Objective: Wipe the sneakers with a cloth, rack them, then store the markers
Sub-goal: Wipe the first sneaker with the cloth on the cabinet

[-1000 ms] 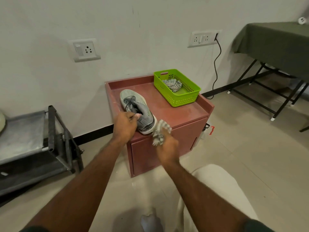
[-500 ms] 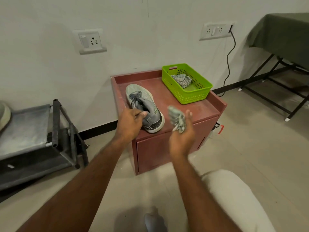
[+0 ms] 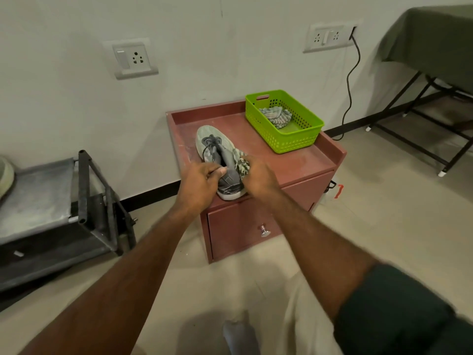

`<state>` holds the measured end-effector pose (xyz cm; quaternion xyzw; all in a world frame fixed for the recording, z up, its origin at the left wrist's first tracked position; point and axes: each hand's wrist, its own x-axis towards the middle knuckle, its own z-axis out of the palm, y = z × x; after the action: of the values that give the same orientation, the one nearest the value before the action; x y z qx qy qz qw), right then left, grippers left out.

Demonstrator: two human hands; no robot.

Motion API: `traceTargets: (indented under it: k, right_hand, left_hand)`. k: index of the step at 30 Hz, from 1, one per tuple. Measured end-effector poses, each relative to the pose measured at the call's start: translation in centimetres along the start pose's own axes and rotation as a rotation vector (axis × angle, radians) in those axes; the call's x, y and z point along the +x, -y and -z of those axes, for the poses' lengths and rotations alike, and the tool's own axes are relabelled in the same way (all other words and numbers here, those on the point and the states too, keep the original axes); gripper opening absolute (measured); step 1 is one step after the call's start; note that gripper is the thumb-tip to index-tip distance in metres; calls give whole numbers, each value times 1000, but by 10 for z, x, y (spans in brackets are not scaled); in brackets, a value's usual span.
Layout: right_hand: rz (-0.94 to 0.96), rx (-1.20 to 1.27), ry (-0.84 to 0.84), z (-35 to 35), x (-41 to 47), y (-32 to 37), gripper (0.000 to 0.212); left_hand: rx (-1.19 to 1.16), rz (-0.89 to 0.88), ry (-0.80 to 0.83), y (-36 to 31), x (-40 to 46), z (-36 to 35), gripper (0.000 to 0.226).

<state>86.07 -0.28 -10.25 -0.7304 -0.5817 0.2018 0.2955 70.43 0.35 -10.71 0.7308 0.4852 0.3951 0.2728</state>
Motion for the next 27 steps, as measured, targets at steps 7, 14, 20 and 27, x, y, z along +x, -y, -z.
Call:
traceTargets:
  k: [7, 14, 20, 27]
  right_hand:
    - [-221, 259, -143, 14, 2, -38, 23]
    - [7, 119, -22, -17, -44, -5, 65]
    - [-70, 37, 190, 12, -58, -32, 39]
    - [126, 232, -70, 15, -35, -23, 54]
  left_hand:
    - [16, 3, -2, 4, 6, -4, 24]
    - [-78, 89, -159, -1, 6, -20, 23]
    - [-63, 111, -109, 3, 8, -17, 22]
    - [-386, 319, -174, -10, -4, -9, 59]
